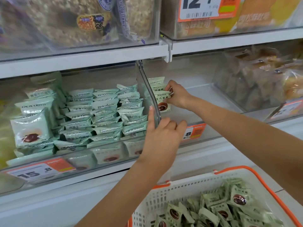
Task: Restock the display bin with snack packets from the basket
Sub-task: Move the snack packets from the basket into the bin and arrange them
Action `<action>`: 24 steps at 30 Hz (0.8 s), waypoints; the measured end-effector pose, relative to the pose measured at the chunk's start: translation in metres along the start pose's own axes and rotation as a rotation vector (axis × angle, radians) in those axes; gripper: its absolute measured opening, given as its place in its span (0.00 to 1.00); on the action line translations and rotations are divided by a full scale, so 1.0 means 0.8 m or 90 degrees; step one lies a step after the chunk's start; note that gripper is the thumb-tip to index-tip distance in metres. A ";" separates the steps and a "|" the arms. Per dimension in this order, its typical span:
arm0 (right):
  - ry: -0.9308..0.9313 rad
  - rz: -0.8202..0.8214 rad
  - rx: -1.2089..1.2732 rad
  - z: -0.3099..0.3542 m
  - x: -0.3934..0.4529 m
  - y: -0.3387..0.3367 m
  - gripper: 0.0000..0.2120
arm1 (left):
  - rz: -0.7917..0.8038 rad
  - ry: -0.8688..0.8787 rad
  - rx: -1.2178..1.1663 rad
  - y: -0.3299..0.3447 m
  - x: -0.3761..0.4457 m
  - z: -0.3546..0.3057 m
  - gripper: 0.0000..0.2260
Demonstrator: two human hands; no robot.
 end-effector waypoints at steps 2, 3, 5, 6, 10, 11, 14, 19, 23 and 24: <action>0.004 -0.014 0.012 0.002 -0.005 -0.003 0.20 | 0.016 0.004 0.000 -0.001 0.000 -0.001 0.26; 0.008 -0.020 0.021 0.002 -0.007 -0.005 0.21 | 0.021 0.005 0.001 -0.001 0.000 -0.002 0.25; 0.021 -0.015 0.033 0.001 -0.010 -0.007 0.24 | 0.027 0.003 0.003 -0.002 0.001 -0.002 0.25; 0.032 -0.003 0.037 0.000 -0.011 -0.007 0.25 | 0.029 0.002 0.004 -0.003 0.001 -0.002 0.25; 0.076 0.026 0.043 -0.006 -0.016 -0.009 0.32 | 0.031 0.005 0.007 -0.004 0.001 -0.003 0.25; 0.080 0.022 0.036 -0.005 -0.019 -0.011 0.33 | 0.032 0.005 0.008 -0.003 0.001 -0.003 0.25; 0.096 0.011 0.058 0.005 -0.030 -0.019 0.37 | 0.026 0.003 0.006 0.000 0.001 -0.001 0.24; -0.019 -0.246 0.168 0.039 -0.091 -0.097 0.20 | -0.043 0.042 -0.002 -0.008 -0.003 -0.009 0.26; -0.207 -0.433 0.186 0.034 -0.228 -0.151 0.17 | -0.161 0.125 -0.048 -0.028 -0.013 -0.040 0.20; -0.194 -0.468 0.161 0.008 -0.265 -0.152 0.17 | -0.176 0.158 -0.060 -0.028 -0.020 -0.053 0.19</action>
Point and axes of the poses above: each hand's wrist, its own x-axis towards the middle knuckle, its own y-axis out of the palm, z = x × y, the point moved 5 cm from there along x, towards the middle knuckle, and after that the axes turned 15 degrees about x, right-handed, at the moved point
